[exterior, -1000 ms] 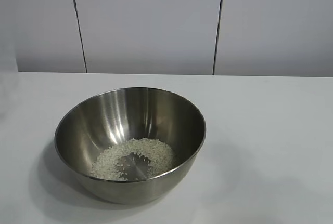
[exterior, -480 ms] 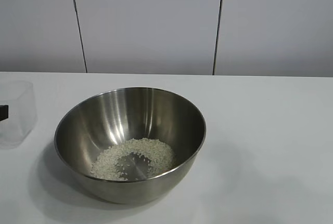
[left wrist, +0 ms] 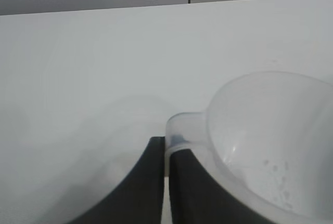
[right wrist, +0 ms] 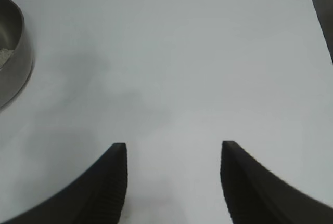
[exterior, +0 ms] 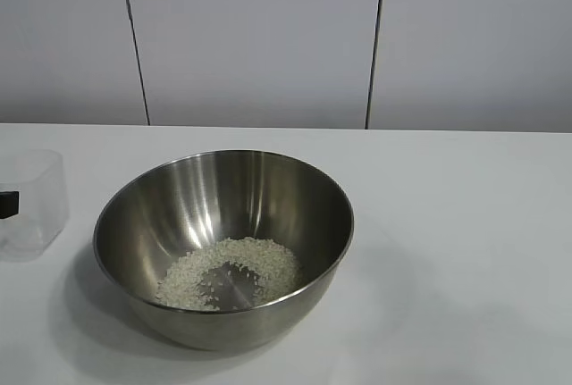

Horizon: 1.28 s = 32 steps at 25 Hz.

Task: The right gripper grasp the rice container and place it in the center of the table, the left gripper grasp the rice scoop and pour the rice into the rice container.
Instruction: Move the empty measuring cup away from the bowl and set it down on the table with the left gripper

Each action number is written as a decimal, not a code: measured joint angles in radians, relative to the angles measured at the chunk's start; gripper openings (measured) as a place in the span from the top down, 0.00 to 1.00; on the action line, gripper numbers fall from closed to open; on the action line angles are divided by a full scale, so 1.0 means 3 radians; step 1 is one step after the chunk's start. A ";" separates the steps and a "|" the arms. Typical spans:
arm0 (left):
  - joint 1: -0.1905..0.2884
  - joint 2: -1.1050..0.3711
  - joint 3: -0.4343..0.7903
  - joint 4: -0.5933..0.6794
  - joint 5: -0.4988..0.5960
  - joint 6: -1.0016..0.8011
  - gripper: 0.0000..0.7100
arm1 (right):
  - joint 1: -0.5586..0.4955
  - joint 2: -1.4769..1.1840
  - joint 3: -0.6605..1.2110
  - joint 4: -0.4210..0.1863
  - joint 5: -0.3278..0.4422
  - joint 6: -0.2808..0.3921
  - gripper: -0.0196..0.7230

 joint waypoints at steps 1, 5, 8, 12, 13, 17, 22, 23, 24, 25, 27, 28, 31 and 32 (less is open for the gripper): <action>0.0000 0.0000 0.0000 0.0007 0.0012 -0.0018 0.98 | 0.0000 0.0000 0.0000 0.0000 0.0000 0.0000 0.47; 0.0000 0.0000 0.0000 0.0079 0.0170 -0.0090 0.98 | 0.0000 0.0000 0.0000 0.0000 0.0000 0.0000 0.47; 0.0000 0.0000 0.0000 0.0096 0.0299 -0.0136 0.98 | 0.0000 0.0000 0.0000 0.0000 0.0000 0.0000 0.47; 0.0000 0.0000 0.0000 0.0099 0.0317 -0.0149 0.98 | 0.0000 0.0000 0.0000 0.0000 0.0000 0.0000 0.47; 0.0000 0.0000 0.0000 0.0099 0.0318 -0.0149 0.98 | 0.0000 0.0000 0.0000 0.0000 0.0000 0.0000 0.47; 0.0000 0.0000 0.0000 0.0099 0.0336 -0.0152 0.87 | 0.0000 0.0000 0.0000 0.0000 0.0000 0.0000 0.47; 0.0000 0.0000 0.0108 0.0099 0.0207 -0.0152 0.75 | 0.0000 0.0000 0.0000 0.0000 0.0000 0.0000 0.47; 0.0000 0.0000 0.0129 0.0099 0.0182 -0.0152 0.75 | 0.0000 0.0000 0.0000 0.0000 0.0000 0.0000 0.47; 0.0000 0.0000 0.0154 0.0099 0.0164 -0.0152 0.74 | 0.0000 0.0000 0.0000 0.0000 0.0000 0.0000 0.47; 0.0000 0.0000 0.0175 0.0099 0.0155 -0.0152 0.74 | 0.0000 0.0000 0.0000 0.0000 0.0000 0.0000 0.47; 0.0000 0.0000 0.0223 0.0096 0.0119 -0.0152 0.74 | 0.0000 0.0000 0.0000 0.0000 0.0000 0.0000 0.47; 0.0000 0.0000 0.0255 0.0092 0.0078 -0.0152 0.74 | 0.0000 0.0000 0.0000 0.0000 0.0000 0.0000 0.47; 0.0000 0.0000 0.0336 0.0078 -0.0011 -0.0152 0.73 | 0.0000 0.0000 0.0000 0.0000 0.0000 0.0000 0.47; 0.0000 0.0000 0.0361 0.0056 -0.0035 -0.0152 0.73 | 0.0000 0.0000 0.0000 0.0000 0.0000 0.0000 0.47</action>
